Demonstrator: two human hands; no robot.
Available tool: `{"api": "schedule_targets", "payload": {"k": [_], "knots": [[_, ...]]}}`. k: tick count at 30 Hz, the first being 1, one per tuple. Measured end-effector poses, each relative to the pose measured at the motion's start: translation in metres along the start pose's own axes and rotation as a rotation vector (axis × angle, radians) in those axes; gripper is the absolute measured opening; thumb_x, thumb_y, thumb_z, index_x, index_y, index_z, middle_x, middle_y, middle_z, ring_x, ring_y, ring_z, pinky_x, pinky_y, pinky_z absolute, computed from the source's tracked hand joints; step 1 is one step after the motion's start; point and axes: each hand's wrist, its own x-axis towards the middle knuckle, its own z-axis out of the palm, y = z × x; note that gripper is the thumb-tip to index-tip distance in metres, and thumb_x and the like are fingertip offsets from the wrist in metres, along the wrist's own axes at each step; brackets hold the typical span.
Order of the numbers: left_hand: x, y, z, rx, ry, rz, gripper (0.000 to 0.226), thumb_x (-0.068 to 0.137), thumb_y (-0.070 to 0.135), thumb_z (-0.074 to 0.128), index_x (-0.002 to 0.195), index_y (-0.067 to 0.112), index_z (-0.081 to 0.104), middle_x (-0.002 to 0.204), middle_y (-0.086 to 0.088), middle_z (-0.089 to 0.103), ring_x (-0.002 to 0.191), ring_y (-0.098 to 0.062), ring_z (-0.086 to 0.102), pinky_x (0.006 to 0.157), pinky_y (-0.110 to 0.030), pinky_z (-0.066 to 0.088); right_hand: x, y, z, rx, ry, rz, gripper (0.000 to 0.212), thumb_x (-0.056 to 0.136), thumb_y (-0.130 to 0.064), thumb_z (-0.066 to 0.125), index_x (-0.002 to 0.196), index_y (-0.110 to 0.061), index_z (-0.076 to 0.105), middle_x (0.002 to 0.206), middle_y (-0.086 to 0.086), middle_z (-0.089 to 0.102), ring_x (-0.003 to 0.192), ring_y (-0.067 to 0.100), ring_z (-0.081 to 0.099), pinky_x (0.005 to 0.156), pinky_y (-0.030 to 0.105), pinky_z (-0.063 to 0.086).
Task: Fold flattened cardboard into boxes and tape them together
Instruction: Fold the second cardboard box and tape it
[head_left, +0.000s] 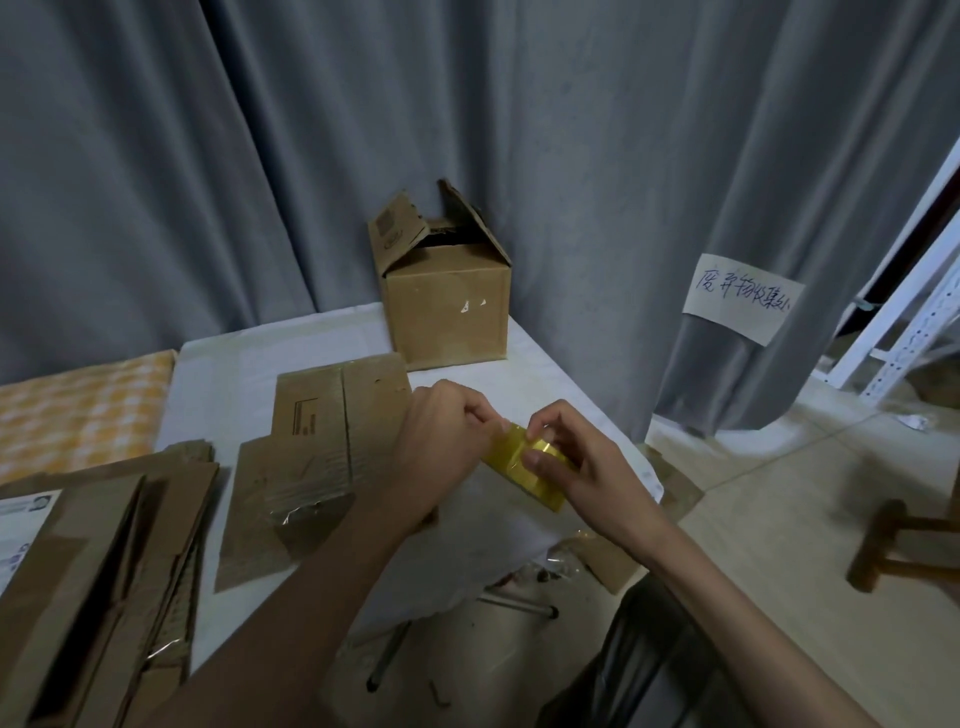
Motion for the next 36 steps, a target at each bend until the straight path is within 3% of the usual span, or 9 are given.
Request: {"api": "schedule_targets", "payload": {"k": [5, 8, 12, 15, 19, 23, 27, 33, 36], "knots": [[0.008, -0.005, 0.014, 0.375, 0.001, 0.046, 0.046, 0.089, 0.049, 0.067, 0.123, 0.019, 0.069, 0.12, -0.002, 0.068, 0.106, -0.018, 0.057, 0.088, -0.032, 0.048, 0.006, 0.009, -0.003, -0.116, 0.058, -0.005, 0.025, 0.093, -0.02, 0.069, 0.101, -0.036, 0.051, 0.083, -0.007, 0.061, 0.079, 0.013, 0.058, 0.062, 0.031, 0.051], [-0.001, -0.017, 0.005, 0.323, -0.029, -0.012, 0.059, 0.088, 0.051, 0.066, 0.137, 0.019, 0.057, 0.13, -0.004, 0.062, 0.115, -0.021, 0.055, 0.096, -0.039, 0.048, 0.022, 0.02, -0.003, -0.276, 0.047, 0.035, 0.04, 0.091, -0.012, 0.068, 0.115, -0.034, 0.043, 0.092, 0.003, 0.065, 0.082, 0.019, 0.06, 0.07, 0.034, 0.051], [-0.029, -0.046, -0.035, 0.155, 0.066, -0.039, 0.025, 0.093, 0.031, 0.065, 0.112, 0.015, 0.067, 0.096, 0.004, 0.063, 0.085, 0.002, 0.057, 0.08, -0.032, 0.046, 0.041, 0.037, 0.007, -0.464, -0.014, 0.12, 0.039, 0.088, -0.002, 0.061, 0.116, -0.019, 0.041, 0.091, 0.013, 0.063, 0.087, 0.032, 0.057, 0.077, 0.044, 0.049], [-0.052, -0.076, -0.078, 0.251, 0.218, -0.083, 0.011, 0.089, 0.034, 0.069, 0.091, 0.023, 0.067, 0.091, 0.008, 0.06, 0.083, -0.01, 0.056, 0.072, -0.027, 0.044, 0.042, 0.041, 0.018, -0.55, -0.054, 0.136, 0.024, 0.084, -0.001, 0.059, 0.101, -0.013, 0.049, 0.09, 0.011, 0.061, 0.086, 0.031, 0.056, 0.077, 0.045, 0.047], [-0.078, -0.108, -0.11, 0.183, 0.325, -0.188, 0.022, 0.084, 0.033, 0.074, 0.071, 0.02, 0.061, 0.066, 0.004, 0.062, 0.062, -0.011, 0.057, 0.055, -0.025, 0.038, 0.044, 0.019, 0.04, -0.584, 0.116, 0.021, 0.014, 0.089, -0.017, 0.069, 0.097, -0.012, 0.059, 0.097, 0.005, 0.063, 0.092, 0.027, 0.052, 0.075, 0.037, 0.039], [-0.086, -0.128, -0.109, 0.081, 0.317, -0.208, 0.034, 0.086, 0.027, 0.073, 0.06, 0.009, 0.059, 0.056, -0.006, 0.059, 0.057, -0.02, 0.057, 0.055, -0.027, 0.037, 0.051, -0.026, 0.069, -0.292, -0.059, 0.039, 0.04, 0.098, -0.038, 0.059, 0.069, -0.01, 0.064, 0.065, -0.001, 0.068, 0.066, 0.015, 0.063, 0.069, 0.034, 0.049], [-0.088, -0.138, -0.106, 0.077, 0.323, -0.233, 0.038, 0.084, 0.037, 0.072, 0.061, 0.011, 0.057, 0.058, -0.001, 0.058, 0.058, -0.013, 0.055, 0.055, -0.023, 0.035, 0.056, -0.047, 0.082, -0.322, -0.224, 0.14, 0.065, 0.098, -0.053, 0.051, 0.065, 0.001, 0.066, 0.061, 0.012, 0.068, 0.062, 0.022, 0.064, 0.068, 0.035, 0.051], [-0.093, -0.143, -0.098, -0.03, 0.31, -0.221, 0.034, 0.078, 0.039, 0.079, 0.065, 0.018, 0.055, 0.052, 0.004, 0.059, 0.051, -0.006, 0.057, 0.05, -0.014, 0.04, 0.056, -0.05, 0.081, -0.328, -0.336, 0.256, 0.06, 0.098, -0.05, 0.054, 0.064, -0.003, 0.069, 0.055, 0.001, 0.067, 0.047, 0.001, 0.056, 0.061, 0.021, 0.042], [-0.093, -0.138, -0.097, -0.054, 0.281, -0.228, 0.039, 0.072, 0.041, 0.083, 0.07, 0.013, 0.057, 0.056, -0.007, 0.061, 0.052, -0.01, 0.053, 0.053, -0.021, 0.041, 0.054, -0.053, 0.081, -0.29, -0.338, 0.256, 0.057, 0.099, -0.047, 0.054, 0.06, -0.009, 0.065, 0.058, 0.004, 0.068, 0.049, 0.003, 0.056, 0.06, 0.02, 0.041]]}}
